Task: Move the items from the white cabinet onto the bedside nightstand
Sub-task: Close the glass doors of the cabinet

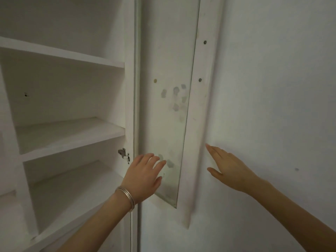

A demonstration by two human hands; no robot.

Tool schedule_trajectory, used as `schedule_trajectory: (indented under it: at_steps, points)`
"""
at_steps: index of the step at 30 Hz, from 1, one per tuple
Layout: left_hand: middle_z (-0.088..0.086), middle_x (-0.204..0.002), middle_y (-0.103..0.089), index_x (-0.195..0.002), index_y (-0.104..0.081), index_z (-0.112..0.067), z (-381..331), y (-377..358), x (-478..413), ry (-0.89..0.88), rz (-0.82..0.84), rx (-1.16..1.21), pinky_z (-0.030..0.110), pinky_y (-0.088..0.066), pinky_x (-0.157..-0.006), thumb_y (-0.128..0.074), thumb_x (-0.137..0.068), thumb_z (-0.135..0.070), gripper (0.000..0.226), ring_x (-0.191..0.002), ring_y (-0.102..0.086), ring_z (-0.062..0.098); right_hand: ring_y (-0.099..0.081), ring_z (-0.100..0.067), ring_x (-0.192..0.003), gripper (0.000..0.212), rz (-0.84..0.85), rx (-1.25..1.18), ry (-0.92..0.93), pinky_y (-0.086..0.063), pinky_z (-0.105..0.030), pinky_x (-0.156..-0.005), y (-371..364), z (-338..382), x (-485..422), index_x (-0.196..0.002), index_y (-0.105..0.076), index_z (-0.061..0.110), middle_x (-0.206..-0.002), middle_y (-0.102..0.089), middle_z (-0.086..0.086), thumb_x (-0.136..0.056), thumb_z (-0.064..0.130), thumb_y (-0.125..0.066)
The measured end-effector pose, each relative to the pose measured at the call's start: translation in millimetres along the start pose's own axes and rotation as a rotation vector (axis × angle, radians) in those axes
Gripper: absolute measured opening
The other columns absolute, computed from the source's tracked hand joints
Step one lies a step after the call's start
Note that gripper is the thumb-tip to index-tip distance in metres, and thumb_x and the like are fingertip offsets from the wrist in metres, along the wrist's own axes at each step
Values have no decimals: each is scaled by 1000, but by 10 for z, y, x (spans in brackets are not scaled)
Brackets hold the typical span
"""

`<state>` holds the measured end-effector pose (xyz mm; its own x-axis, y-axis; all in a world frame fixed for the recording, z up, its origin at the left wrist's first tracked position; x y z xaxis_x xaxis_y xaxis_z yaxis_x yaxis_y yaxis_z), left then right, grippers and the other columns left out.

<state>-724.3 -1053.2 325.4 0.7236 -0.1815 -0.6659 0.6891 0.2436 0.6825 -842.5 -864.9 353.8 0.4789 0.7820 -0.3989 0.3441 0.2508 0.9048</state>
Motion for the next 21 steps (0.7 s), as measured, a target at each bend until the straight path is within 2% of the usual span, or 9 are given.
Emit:
schedule_trajectory:
  at_steps: [3,5,9,13,16,19,21]
  points:
    - [3,-103,-66,-110,-63,-17,-68,-137,-155,14,20,-19,38,-51,-83,-73,-67,-34,47,-99,-61,25,-18,-16,-139,71,-8,-56,50,-20,-28,-110,-95,-140,-145,-145,3,11,-156,-2,-3,-95,37,-41]
    - [3,-104,-65,-110,-62,-18,-95,-205,-192,22,16,-23,39,-51,-83,-73,-68,-34,47,-100,-61,24,-21,-17,-138,72,-42,-98,102,-23,-29,-111,-138,-160,-228,-145,3,13,-156,-1,-3,-95,35,-43]
    - [4,-101,-66,-108,-64,-17,-39,-259,-178,68,36,-53,39,-52,-82,-76,-62,-32,50,-97,-62,25,-33,-22,-132,73,-129,-185,182,-30,-31,-108,-194,-215,-296,-146,-7,12,-154,-13,-6,-89,38,-45]
    - [4,-99,-66,-106,-64,-17,91,-179,-56,121,46,-95,39,-52,-82,-79,-60,-28,50,-96,-62,26,-48,-26,-119,70,-228,-191,236,-38,-32,-100,-182,-252,-301,-143,-25,6,-146,-31,-10,-84,37,-48]
    - [6,-103,-66,-109,-64,-16,244,-65,119,172,65,-146,41,-51,-83,-78,-63,-27,50,-99,-62,28,-49,-27,-119,66,-268,-189,282,-40,-33,-100,-148,-193,-287,-140,-33,3,-141,-38,-13,-83,32,-52]
    - [7,-103,-67,-108,-65,-14,375,58,346,221,98,-176,42,-52,-83,-79,-61,-25,51,-98,-62,29,-48,-25,-117,63,-295,-174,341,-34,-26,-100,-72,-13,-247,-139,-34,3,-139,-40,-13,-86,35,-45]
    - [7,-103,-66,-109,-64,-15,412,157,499,241,114,-187,42,-51,-84,-79,-60,-26,51,-98,-62,29,-48,-25,-115,62,-324,-166,387,-36,-27,-99,3,181,-215,-139,-34,1,-137,-42,-14,-87,34,-44]
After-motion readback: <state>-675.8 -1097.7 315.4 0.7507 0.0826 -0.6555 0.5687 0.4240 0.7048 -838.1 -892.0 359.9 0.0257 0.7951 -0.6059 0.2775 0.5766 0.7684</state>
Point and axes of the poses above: each hand's wrist, its own x-axis away from the middle knuckle, its own y-axis out of the back of the hand, z = x × y, the point moved 6 cm from there along -x, towards the middle knuckle
